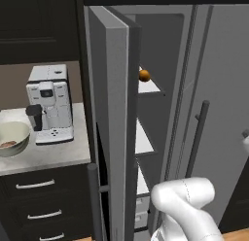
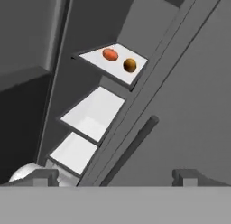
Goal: Take the potato, mango, and squash from the freezer and place them in the bowl on the counter.
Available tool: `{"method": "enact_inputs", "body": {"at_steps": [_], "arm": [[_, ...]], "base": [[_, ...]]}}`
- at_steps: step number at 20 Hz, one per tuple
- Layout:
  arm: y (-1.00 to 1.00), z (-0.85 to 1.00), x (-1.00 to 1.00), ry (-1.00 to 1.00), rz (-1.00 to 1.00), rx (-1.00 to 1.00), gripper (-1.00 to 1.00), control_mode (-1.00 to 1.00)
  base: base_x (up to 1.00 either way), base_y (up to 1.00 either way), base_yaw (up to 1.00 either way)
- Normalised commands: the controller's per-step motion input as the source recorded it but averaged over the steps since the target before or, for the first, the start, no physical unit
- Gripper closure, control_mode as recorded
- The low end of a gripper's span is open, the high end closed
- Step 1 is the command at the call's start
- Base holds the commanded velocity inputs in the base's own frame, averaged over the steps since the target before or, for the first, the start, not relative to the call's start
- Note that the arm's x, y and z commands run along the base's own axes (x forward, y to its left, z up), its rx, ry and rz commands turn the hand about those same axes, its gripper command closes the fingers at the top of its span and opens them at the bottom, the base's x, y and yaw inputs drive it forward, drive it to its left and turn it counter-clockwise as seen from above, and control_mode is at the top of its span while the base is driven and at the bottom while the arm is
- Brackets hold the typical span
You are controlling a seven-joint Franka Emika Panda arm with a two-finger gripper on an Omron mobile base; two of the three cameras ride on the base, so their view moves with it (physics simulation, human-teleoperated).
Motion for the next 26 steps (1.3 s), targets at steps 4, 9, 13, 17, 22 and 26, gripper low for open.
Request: {"method": "enact_inputs", "body": {"at_steps": [4, 9, 13, 17, 22, 26], "arm": [[0.0, 0.12, 0.32, -0.05, 0.63, -0.38, -1.0, -1.0], [0.59, 0.18, 0.13, -0.12, 0.5, -0.49, -1.0, -1.0], [0.99, 0.37, 0.23, -0.05, 0.25, -0.5, -1.0, -1.0], [0.4, 0.28, 0.33, 0.08, 0.12, -0.38, -1.0, -1.0], [0.12, 0.03, 0.55, 0.2, 0.07, -0.25, -1.0, -1.0], [0.21, 0.0, 0.37, 0.1, 0.03, -0.22, -1.0, -1.0]], "base": [[0.0, 0.0, 0.0], [0.0, 0.0, 0.0], [0.0, 0.0, 0.0], [0.0, 0.0, 0.0], [0.0, 0.0, 0.0], [0.0, 0.0, 0.0]]}}
